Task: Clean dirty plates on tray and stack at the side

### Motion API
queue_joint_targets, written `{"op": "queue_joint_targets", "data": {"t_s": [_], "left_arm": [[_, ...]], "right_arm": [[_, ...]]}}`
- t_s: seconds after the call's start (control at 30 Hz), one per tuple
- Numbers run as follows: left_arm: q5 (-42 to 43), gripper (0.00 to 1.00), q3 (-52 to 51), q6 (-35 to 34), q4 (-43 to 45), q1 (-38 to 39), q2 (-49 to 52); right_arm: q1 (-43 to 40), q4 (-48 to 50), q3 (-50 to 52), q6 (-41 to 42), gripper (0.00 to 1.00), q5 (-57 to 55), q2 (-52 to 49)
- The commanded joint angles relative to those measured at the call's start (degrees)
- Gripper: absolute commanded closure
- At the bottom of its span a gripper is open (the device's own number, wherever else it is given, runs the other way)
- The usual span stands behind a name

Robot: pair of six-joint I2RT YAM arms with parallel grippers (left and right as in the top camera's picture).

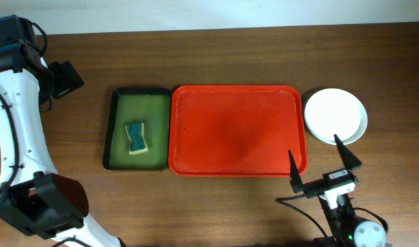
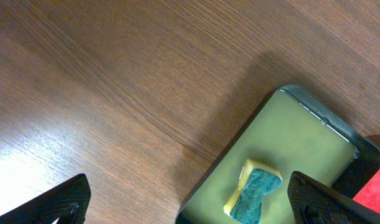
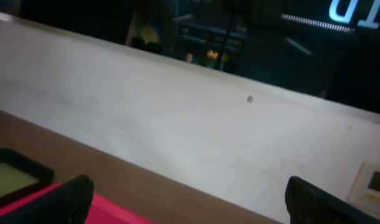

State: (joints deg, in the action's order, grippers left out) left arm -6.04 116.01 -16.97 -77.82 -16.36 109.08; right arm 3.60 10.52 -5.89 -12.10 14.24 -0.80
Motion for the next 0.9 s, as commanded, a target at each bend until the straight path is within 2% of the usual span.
{"op": "queue_joint_targets", "data": {"t_s": [0.0, 0.07, 0.13, 0.23, 0.33, 0.87], "left_arm": [[-0.3, 0.01, -0.1, -0.5, 0.1, 0.0, -0.3], [-0.3, 0.0, -0.1, -0.5, 0.1, 0.0, -0.3], [-0.3, 0.01, -0.1, -0.5, 0.1, 0.0, -0.3], [-0.3, 0.0, -0.1, -0.5, 0.1, 0.0, -0.3], [-0.3, 0.01, -0.1, -0.5, 0.1, 0.0, -0.3], [-0.3, 0.01, -0.1, -0.5, 0.1, 0.0, -0.3]], "right_arm": [[0.6, 0.7, 3.9, 0.8, 0.01, -2.4, 0.6], [0.6, -0.3, 5.6, 0.9, 0.01, -7.5, 0.6], [0.5, -8.3, 5.6, 3.8, 0.01, -13.9, 0.6], [0.3, -15.3, 5.6, 3.8, 0.01, -15.7, 0.6], [-3.5, -15.2, 5.6, 5.5, 0.01, -16.2, 0.6], [-3.6, -15.1, 5.6, 5.1, 0.01, -16.2, 0.6]]}}
